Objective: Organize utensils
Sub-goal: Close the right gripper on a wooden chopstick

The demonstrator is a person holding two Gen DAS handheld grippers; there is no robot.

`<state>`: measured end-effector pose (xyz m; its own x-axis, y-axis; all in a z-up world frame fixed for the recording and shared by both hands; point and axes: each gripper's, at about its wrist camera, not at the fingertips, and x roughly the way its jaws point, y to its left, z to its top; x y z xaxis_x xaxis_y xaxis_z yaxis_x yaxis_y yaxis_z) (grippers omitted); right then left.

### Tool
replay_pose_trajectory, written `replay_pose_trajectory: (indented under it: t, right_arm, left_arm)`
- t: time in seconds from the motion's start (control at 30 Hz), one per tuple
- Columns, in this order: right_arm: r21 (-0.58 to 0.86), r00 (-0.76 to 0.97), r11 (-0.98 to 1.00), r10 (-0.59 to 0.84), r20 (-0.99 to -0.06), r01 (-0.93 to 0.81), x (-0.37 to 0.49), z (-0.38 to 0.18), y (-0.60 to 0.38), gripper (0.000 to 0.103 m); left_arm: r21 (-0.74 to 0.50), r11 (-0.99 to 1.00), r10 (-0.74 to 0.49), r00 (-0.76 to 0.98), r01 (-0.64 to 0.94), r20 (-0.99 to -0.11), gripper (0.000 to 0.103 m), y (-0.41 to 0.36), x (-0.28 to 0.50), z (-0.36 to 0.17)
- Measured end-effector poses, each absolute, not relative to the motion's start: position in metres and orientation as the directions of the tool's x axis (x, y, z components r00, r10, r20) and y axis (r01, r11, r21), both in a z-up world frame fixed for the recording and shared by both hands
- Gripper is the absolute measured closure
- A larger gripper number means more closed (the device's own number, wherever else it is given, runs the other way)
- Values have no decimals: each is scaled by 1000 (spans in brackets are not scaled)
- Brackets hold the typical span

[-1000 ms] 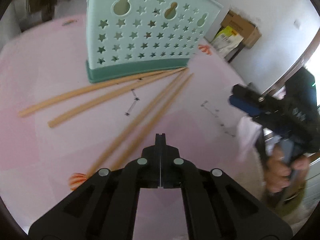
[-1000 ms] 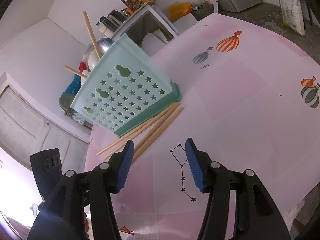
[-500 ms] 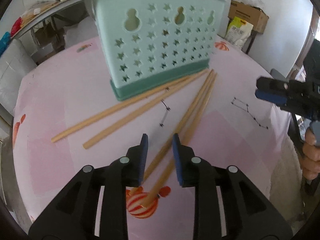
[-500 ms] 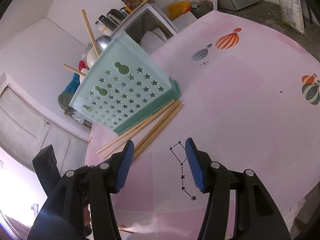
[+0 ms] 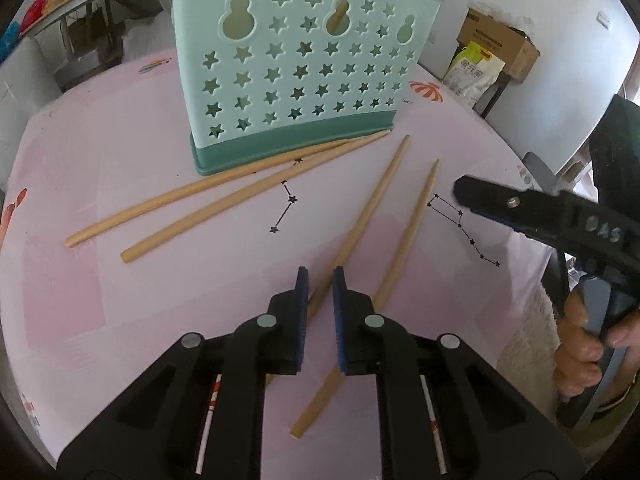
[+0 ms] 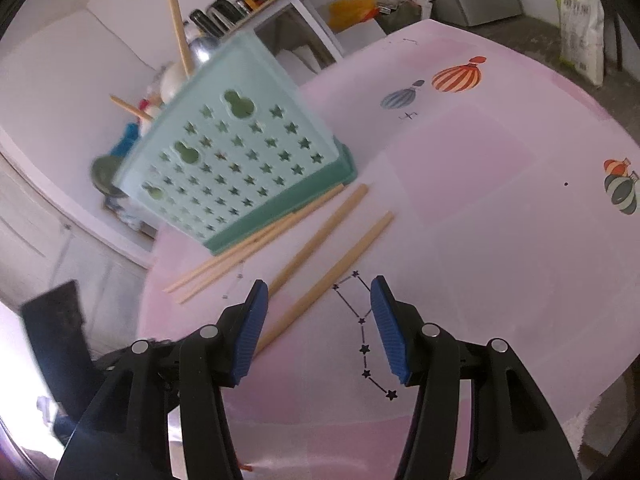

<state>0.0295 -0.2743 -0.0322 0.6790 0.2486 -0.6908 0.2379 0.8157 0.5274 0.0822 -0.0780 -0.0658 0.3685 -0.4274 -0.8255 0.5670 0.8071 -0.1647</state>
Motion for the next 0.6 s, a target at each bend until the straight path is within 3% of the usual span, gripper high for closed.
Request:
replay_pose_trajectory:
  t: [0.2, 0.43, 0.6]
  right_arm:
    - [404, 650, 872, 141, -747, 275, 48, -35, -257, 51]
    - [145, 632, 962, -34, -774, 230, 73, -35, -222, 51]
    - [46, 639, 981, -87, -764, 189, 65, -37, -216, 65]
  left_arm:
    - [-141, 817, -415, 402, 558, -816, 94, -76, 78, -68]
    - [-159, 828, -420, 405, 538, -812, 94, -62, 78, -67]
    - [-192, 830, -433, 389, 523, -813, 94, -52, 82, -67]
